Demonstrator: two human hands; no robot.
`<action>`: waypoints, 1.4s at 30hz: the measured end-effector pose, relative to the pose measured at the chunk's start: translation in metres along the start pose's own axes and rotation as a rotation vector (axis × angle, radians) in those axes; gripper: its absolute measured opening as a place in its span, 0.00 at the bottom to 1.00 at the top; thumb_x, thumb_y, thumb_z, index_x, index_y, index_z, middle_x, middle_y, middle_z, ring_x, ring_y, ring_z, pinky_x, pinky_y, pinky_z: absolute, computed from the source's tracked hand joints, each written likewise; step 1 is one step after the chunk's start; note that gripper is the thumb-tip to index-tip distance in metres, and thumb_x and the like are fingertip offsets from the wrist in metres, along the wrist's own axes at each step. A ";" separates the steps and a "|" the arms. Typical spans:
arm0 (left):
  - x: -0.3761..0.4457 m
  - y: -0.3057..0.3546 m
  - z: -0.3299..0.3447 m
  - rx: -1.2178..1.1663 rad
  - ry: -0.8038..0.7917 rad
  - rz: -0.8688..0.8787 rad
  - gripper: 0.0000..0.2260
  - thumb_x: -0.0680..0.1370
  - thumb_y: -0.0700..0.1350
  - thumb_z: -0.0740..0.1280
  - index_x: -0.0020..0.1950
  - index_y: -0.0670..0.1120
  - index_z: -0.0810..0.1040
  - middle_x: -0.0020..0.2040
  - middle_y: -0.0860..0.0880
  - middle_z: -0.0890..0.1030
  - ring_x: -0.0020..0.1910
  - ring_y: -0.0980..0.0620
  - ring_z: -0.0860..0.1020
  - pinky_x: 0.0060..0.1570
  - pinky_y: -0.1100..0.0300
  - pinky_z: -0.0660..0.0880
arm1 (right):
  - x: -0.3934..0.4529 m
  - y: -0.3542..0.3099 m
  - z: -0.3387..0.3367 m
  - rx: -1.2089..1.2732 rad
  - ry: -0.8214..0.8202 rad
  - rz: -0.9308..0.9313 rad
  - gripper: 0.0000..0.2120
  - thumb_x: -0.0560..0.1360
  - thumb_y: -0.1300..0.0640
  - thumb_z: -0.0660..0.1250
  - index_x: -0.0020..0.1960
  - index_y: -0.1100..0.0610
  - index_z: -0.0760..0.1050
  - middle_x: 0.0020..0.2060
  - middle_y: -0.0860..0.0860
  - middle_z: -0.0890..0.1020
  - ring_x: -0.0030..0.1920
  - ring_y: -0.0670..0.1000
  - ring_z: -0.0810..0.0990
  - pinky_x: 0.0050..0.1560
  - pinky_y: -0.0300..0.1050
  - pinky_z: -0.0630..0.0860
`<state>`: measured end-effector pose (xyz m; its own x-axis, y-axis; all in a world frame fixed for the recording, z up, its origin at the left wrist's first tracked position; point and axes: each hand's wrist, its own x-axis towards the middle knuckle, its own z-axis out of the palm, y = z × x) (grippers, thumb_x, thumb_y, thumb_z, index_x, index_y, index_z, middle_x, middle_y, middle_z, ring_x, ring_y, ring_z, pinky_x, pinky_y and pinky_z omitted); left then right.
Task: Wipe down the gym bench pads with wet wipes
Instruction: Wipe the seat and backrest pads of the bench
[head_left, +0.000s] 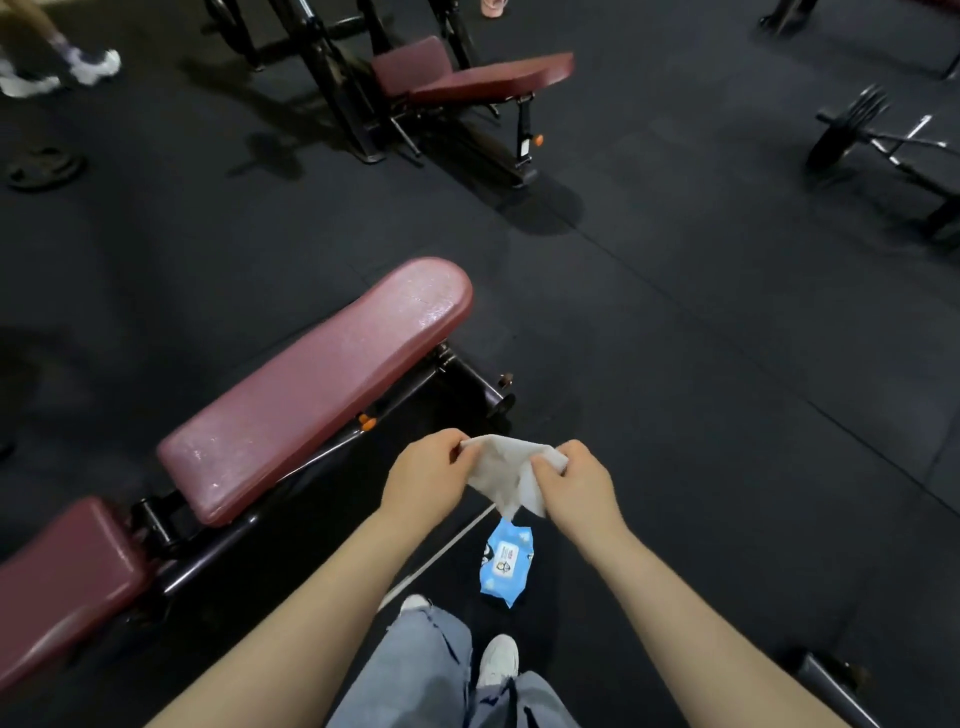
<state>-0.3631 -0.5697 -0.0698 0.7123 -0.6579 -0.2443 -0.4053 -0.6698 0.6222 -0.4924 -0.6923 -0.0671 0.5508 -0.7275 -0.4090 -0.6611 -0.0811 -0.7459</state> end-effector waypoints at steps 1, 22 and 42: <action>0.005 -0.001 -0.001 -0.004 0.011 0.009 0.10 0.83 0.52 0.60 0.46 0.52 0.78 0.38 0.55 0.79 0.37 0.59 0.75 0.32 0.67 0.62 | 0.006 -0.006 0.007 0.021 -0.005 -0.010 0.06 0.78 0.55 0.60 0.48 0.57 0.72 0.41 0.50 0.77 0.37 0.45 0.73 0.34 0.39 0.69; 0.225 -0.123 -0.132 -0.053 -0.163 0.204 0.15 0.80 0.42 0.62 0.65 0.49 0.79 0.66 0.55 0.77 0.66 0.57 0.73 0.67 0.65 0.66 | 0.228 -0.163 0.149 0.731 -0.074 0.301 0.07 0.78 0.65 0.60 0.52 0.64 0.75 0.44 0.60 0.83 0.45 0.56 0.83 0.44 0.49 0.80; 0.419 -0.266 -0.078 -0.150 -0.160 -0.381 0.16 0.81 0.44 0.63 0.70 0.49 0.74 0.74 0.49 0.69 0.74 0.48 0.64 0.72 0.59 0.59 | 0.550 -0.145 0.254 0.040 -0.162 0.416 0.12 0.79 0.59 0.53 0.47 0.59 0.75 0.41 0.53 0.78 0.38 0.52 0.75 0.36 0.44 0.69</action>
<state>0.0886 -0.6402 -0.2798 0.6923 -0.4268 -0.5819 -0.0348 -0.8252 0.5638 0.0358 -0.9078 -0.3170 0.3166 -0.5765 -0.7533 -0.8251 0.2244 -0.5185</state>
